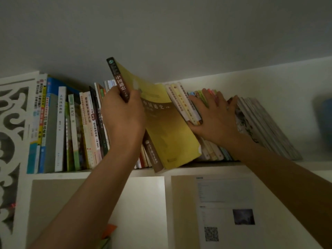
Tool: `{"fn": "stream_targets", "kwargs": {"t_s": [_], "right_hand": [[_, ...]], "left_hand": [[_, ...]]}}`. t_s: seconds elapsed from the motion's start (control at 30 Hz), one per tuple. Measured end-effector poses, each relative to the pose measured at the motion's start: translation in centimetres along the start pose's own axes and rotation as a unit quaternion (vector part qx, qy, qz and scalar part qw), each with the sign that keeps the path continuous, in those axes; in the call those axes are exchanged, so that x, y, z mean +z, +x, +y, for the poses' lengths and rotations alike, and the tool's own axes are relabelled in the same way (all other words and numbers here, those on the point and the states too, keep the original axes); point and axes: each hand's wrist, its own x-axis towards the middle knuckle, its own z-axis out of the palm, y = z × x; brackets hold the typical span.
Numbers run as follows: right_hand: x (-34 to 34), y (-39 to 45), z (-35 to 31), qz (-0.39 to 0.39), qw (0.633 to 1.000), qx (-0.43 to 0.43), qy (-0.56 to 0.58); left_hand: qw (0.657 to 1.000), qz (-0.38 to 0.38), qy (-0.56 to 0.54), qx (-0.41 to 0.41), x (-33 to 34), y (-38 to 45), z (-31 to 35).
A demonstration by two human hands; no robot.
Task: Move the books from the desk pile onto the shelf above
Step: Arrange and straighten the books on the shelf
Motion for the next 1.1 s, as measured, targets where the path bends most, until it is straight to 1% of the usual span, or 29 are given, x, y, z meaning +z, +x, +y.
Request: {"fn": "stream_targets", "kwargs": {"t_s": [0.17,0.23,0.4,0.47,0.57,0.67,0.73,0.77,0.87,0.9,0.97,1.0,1.03,1.1], "right_hand": [[-0.2,-0.1,-0.2,-0.004,1.000,-0.008,0.009],[-0.1,-0.1,-0.3,0.002,1.000,-0.015,0.002],[0.0,0.0,-0.6,-0.008,1.000,-0.020,0.002],[-0.2,-0.1,-0.6,-0.012,1.000,-0.024,0.003],[-0.4,0.0,-0.5,-0.021,0.999,-0.024,0.003],[-0.4,0.1,-0.3,-0.023,1.000,-0.021,-0.004],[-0.3,0.1,-0.2,-0.021,1.000,-0.019,-0.007],[-0.3,0.1,-0.2,-0.020,1.000,-0.017,-0.005],[-0.5,-0.1,-0.2,-0.018,1.000,-0.019,-0.006],[-0.6,-0.2,-0.2,-0.017,1.000,-0.024,-0.009],[-0.6,-0.3,-0.2,-0.019,0.999,-0.035,-0.012],[-0.6,-0.4,-0.2,-0.022,0.999,-0.036,-0.012],[-0.6,-0.4,-0.3,-0.026,0.999,-0.036,-0.014],[-0.5,-0.5,-0.4,-0.031,0.999,-0.037,-0.021]], "left_hand": [[0.996,0.002,0.071,0.047,-0.1,0.6,0.1],[0.994,0.004,0.093,0.052,0.7,0.7,0.4],[1.000,-0.007,-0.009,0.020,3.7,-0.1,0.4],[0.999,-0.008,-0.007,0.036,4.8,-0.8,-0.4],[0.997,-0.009,0.048,0.060,6.1,-1.3,-2.8],[0.987,0.002,0.153,0.054,7.1,-0.9,-4.9],[0.968,0.018,0.239,0.079,8.1,-0.7,-5.6],[0.959,0.011,0.268,0.094,8.7,-0.7,-5.7],[0.925,-0.066,0.347,0.143,8.5,-0.7,-5.6],[0.906,-0.089,0.378,0.170,7.6,-0.5,-5.7],[0.853,-0.120,0.442,0.250,5.3,0.1,-6.4],[0.830,-0.144,0.465,0.273,4.2,0.4,-6.5],[0.817,-0.175,0.475,0.277,3.4,0.7,-6.7],[0.808,-0.218,0.482,0.261,3.0,0.9,-6.9]]}}
